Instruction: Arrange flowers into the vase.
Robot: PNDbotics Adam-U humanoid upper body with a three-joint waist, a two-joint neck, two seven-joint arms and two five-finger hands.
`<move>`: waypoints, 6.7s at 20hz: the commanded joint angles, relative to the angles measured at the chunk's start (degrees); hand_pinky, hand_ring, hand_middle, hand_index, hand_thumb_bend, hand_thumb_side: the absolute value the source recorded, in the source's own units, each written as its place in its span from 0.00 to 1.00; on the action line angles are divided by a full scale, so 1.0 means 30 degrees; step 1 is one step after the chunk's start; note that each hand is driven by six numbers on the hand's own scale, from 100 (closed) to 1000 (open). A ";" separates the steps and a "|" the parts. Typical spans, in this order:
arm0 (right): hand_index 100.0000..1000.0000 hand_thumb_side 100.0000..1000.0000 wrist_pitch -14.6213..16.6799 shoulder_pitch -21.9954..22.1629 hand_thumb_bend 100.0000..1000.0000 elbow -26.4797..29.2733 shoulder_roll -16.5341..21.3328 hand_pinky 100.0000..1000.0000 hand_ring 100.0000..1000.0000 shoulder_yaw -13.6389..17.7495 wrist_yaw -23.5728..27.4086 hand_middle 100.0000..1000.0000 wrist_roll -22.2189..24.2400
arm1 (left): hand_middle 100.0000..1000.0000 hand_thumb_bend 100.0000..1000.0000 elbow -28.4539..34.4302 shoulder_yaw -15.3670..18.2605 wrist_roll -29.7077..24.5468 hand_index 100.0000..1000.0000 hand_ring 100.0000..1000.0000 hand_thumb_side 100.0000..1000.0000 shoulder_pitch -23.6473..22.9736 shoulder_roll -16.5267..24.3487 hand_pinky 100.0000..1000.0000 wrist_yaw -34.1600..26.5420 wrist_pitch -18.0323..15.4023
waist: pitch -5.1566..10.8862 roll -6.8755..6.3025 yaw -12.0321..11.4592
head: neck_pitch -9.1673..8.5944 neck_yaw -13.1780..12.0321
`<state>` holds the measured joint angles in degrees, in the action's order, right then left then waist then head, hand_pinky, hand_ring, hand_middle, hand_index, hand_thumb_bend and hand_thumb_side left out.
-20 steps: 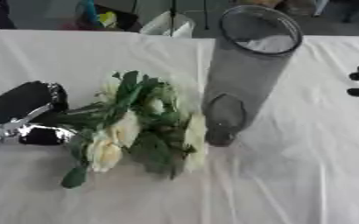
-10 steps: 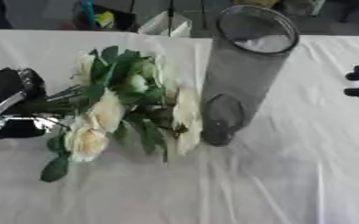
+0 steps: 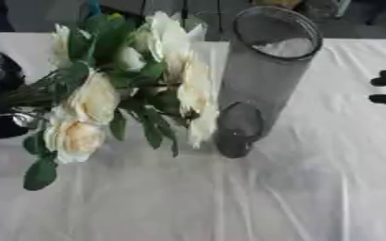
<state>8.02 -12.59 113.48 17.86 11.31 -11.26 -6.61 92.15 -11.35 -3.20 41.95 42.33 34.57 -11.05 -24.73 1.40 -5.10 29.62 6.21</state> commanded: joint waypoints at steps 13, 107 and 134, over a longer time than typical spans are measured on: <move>0.77 1.00 -0.0038 0.0062 0.00 0.0372 0.0419 0.68 1.00 0.0257 0.0190 0.64 -0.0208 | 0.00 0.00 0.3065 0.2191 0.2302 0.00 0.00 0.50 0.0983 0.0708 0.00 -0.5091 0.4342 | 0.1029 -0.0409 -0.0251 | 0.0317 0.0165; 0.77 1.00 -0.0346 -0.1068 0.00 0.0372 0.0382 0.69 1.00 -0.1381 0.2086 0.64 0.1308 | 0.00 0.00 0.1604 0.0332 1.2951 0.00 0.00 0.67 1.2033 -0.8052 0.00 -2.3261 0.5076 | 0.2504 -0.2691 0.3937 | 0.0034 -0.2530; 0.77 1.00 -0.0234 -0.1258 0.00 0.0372 0.0229 0.69 1.00 -0.1257 0.1993 0.64 0.1306 | 0.00 0.00 0.1386 -0.0258 1.0245 0.00 0.00 0.67 1.1306 -0.8211 0.00 -2.2323 0.4215 | 0.1588 -0.2601 0.4072 | -0.0462 -0.2405</move>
<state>7.11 -15.68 113.48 17.97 7.07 -5.08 -2.65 95.85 -12.14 27.87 75.00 17.34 -32.37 1.73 -20.27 -6.09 7.04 28.87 -1.10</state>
